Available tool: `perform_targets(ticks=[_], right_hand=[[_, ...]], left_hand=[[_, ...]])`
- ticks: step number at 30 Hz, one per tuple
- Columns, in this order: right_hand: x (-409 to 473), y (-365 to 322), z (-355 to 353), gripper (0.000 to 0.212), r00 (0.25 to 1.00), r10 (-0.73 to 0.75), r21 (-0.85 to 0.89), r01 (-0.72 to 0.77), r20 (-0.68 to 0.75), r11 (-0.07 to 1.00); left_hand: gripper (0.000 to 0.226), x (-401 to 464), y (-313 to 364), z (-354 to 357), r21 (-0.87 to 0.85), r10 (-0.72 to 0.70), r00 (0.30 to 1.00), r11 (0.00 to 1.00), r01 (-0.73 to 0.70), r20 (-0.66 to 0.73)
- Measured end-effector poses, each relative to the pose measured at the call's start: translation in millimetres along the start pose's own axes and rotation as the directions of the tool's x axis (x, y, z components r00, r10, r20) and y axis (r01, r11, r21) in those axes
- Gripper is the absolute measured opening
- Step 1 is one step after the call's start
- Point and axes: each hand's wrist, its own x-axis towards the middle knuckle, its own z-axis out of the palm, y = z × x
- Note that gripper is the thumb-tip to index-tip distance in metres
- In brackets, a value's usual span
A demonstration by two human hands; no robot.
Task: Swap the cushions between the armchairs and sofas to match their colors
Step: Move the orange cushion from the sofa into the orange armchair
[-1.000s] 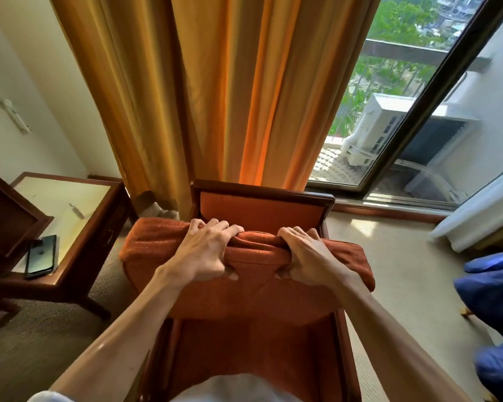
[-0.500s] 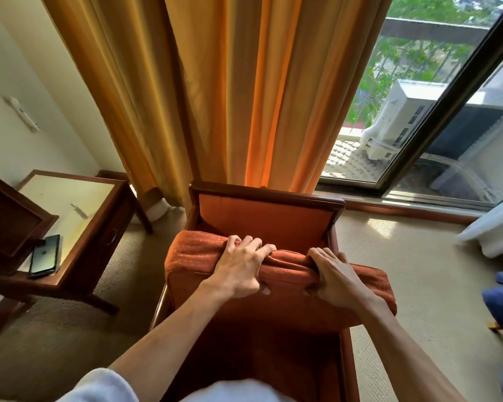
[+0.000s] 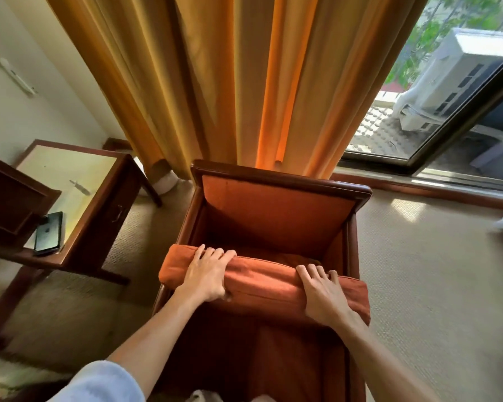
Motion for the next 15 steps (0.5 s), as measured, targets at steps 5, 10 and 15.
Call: perform_targets(ticks=[5,10,15], right_hand=[[28,9,-37,0.064,0.999,-0.025,0.055,0.027,-0.036,0.998],[45,20,-101,0.059,0.992,-0.066,0.036,0.07,-0.112,0.997],[50,32,-161,0.065,0.978,-0.094,0.025,0.101,-0.189,0.995]], left_hand=[[0.072,25,-4,-31,-0.014,0.024,0.999,1.0,-0.025,-0.041],[0.073,46,-19,-89,-0.071,0.058,0.995,0.995,-0.064,-0.078],[0.08,58,-21,-144,-0.092,0.084,0.981,0.991,-0.102,-0.177]])
